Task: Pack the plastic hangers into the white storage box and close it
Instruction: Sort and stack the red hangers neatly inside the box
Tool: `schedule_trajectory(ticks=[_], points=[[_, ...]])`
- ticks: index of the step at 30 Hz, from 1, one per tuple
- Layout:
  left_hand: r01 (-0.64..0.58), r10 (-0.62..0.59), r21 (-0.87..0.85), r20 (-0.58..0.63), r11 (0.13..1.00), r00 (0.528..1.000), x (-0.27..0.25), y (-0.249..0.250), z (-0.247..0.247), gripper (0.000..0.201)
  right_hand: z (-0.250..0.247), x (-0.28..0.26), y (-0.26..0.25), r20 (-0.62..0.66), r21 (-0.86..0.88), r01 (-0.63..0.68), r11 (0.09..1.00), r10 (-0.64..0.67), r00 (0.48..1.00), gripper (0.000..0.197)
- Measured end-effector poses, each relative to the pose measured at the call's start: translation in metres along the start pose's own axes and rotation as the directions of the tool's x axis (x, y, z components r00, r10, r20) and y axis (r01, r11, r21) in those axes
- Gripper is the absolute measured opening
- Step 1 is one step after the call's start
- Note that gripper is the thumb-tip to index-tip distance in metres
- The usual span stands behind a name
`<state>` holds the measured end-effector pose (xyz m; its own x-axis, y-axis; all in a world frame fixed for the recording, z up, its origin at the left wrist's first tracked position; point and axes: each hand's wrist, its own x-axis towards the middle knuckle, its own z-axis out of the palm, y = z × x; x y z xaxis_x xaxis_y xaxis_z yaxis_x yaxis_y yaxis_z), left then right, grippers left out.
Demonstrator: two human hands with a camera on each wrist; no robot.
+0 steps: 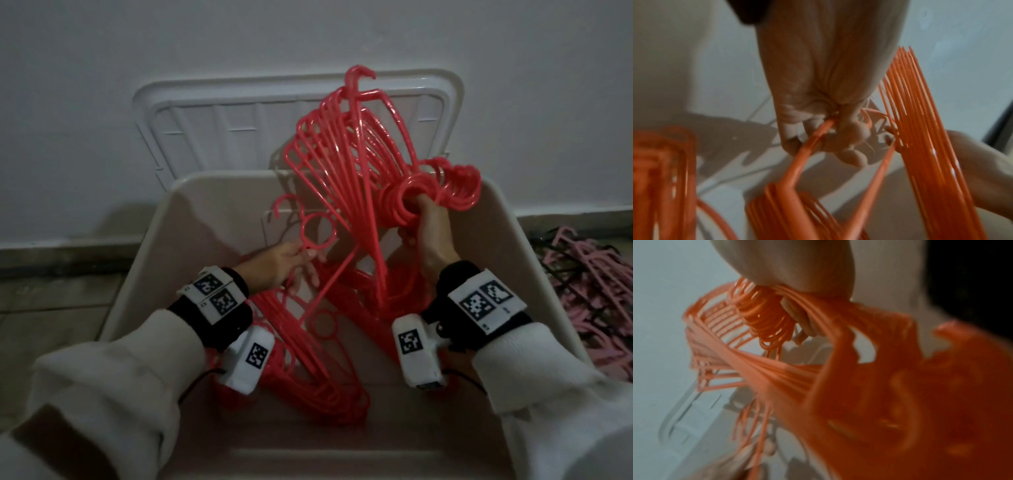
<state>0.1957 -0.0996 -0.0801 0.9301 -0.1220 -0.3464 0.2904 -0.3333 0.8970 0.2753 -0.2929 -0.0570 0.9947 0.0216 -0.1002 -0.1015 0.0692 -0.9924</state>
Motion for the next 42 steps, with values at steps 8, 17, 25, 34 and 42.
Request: schedule_trajectory(ticks=[8, 17, 25, 34, 42], points=[[-0.06, 0.06, -0.02, -0.038, 0.998, 0.997, -0.002, 0.006, -0.03, 0.022, -0.013, 0.001, -0.018, 0.102, -0.384, 0.321, 0.866, -0.306, 0.946, 0.026], [0.071, -0.063, 0.077, -0.101, 0.995, 0.993, -0.01, 0.012, -0.06, 0.03, -0.016, 0.008, -0.024, 0.466, -0.375, 0.327, 0.867, -0.129, 0.876, 0.032], [-0.036, 0.04, -0.068, 0.071, 0.997, 0.997, 0.003, 0.003, -0.079, 0.048, 0.0, -0.003, -0.013, 0.716, -0.631, 0.618, 0.469, 0.046, 0.696, 0.025], [-0.021, 0.014, 0.019, 0.31, 1.0, 0.951, 0.011, 0.008, -0.048, 0.023, 0.013, -0.011, -0.002, 0.734, -0.577, 0.713, 0.398, -0.129, 0.666, 0.053], [-0.162, 0.134, 0.052, 0.35, 0.985, 0.927, 0.011, 0.011, -0.041, 0.022, 0.009, -0.008, -0.001, 0.686, -0.614, 0.639, 0.464, -0.088, 0.722, 0.04]])
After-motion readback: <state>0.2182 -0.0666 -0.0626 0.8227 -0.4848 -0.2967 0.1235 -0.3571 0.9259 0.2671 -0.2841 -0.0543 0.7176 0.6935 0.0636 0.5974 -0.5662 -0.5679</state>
